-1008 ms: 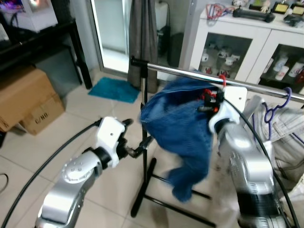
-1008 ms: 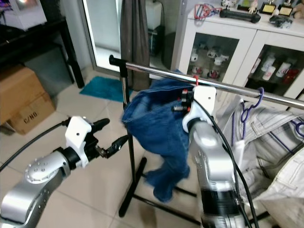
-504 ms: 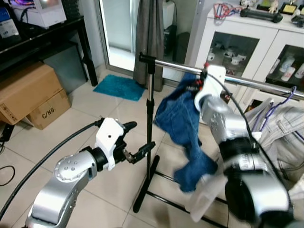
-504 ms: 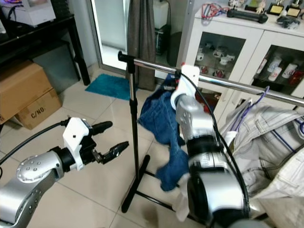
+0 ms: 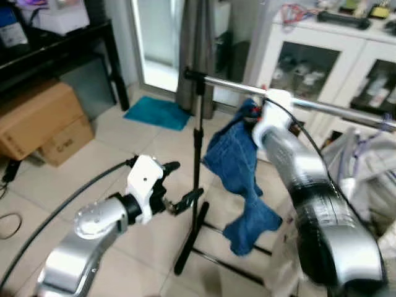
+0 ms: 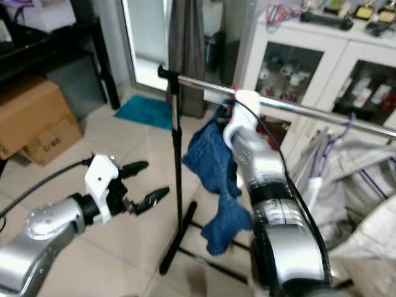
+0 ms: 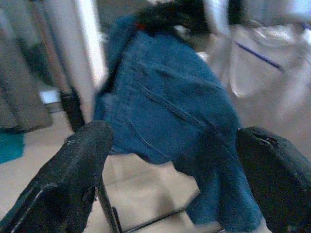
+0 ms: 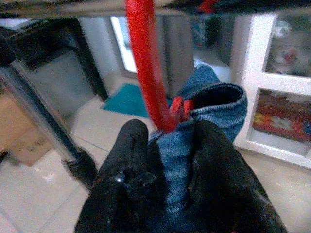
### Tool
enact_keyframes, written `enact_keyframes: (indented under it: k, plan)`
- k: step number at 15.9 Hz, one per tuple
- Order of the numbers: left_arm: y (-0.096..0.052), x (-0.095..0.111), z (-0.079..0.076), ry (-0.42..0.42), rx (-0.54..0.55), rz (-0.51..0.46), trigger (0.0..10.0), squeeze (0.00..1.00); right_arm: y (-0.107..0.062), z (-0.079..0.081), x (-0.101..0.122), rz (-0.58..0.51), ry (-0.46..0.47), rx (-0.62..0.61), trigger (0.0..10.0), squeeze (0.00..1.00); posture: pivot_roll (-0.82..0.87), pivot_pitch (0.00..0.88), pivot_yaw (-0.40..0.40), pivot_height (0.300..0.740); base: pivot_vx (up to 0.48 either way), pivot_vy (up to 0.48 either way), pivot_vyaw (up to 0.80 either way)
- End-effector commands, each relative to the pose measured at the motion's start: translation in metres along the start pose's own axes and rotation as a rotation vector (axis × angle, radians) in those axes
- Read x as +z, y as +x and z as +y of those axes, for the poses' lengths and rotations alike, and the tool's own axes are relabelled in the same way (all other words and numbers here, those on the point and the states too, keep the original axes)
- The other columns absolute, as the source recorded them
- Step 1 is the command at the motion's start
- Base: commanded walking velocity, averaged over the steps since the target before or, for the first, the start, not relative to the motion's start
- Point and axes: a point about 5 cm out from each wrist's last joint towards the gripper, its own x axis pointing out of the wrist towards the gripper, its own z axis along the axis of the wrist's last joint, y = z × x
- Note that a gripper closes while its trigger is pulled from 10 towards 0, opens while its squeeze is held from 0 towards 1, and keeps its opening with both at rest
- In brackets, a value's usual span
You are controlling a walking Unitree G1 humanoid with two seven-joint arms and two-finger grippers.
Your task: Hang hanger
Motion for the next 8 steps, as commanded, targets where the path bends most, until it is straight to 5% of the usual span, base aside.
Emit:
enact_keyframes:
  k: [1,4,5,6,7,8]
  plan:
    - [-0.001,0.0,0.005,-0.036,0.075,-0.012,10.0,0.18,-0.016,0.002,0.022,-0.102,-0.006,0.077,10.0,1.0,0.13,0.0,-0.002,0.74,0.0,0.0,0.0]
    - [0.0,0.003,0.01,-0.054,0.215,-0.051,10.0,0.22,-0.088,-0.009,0.019,-0.144,-0.088,0.16,10.0,1.0,0.09,0.0,0.011,0.74,0.0,0.0,0.0]
    - [-0.001,0.005,0.013,-0.079,0.266,-0.064,10.0,0.34,-0.106,-0.009,0.018,-0.151,-0.053,0.177,10.0,1.0,0.09,0.0,0.01,0.74,0.0,0.0,0.0]
    - [-0.004,0.009,0.021,-0.125,0.358,-0.078,10.0,0.55,-0.133,-0.008,0.018,-0.176,0.021,0.201,10.0,1.0,0.09,0.0,0.002,0.74,0.0,0.0,0.0]
    - [-0.001,0.013,0.024,-0.115,0.382,-0.099,10.0,0.84,-0.136,-0.014,0.012,-0.174,0.061,0.123,10.0,1.0,0.08,0.0,0.001,0.74,0.0,-0.352,0.0]
    - [0.002,0.016,0.026,-0.105,0.392,-0.112,10.0,0.87,-0.136,-0.018,0.004,-0.148,0.036,0.066,10.0,1.0,0.08,0.0,-0.001,0.74,0.0,-0.364,0.0]
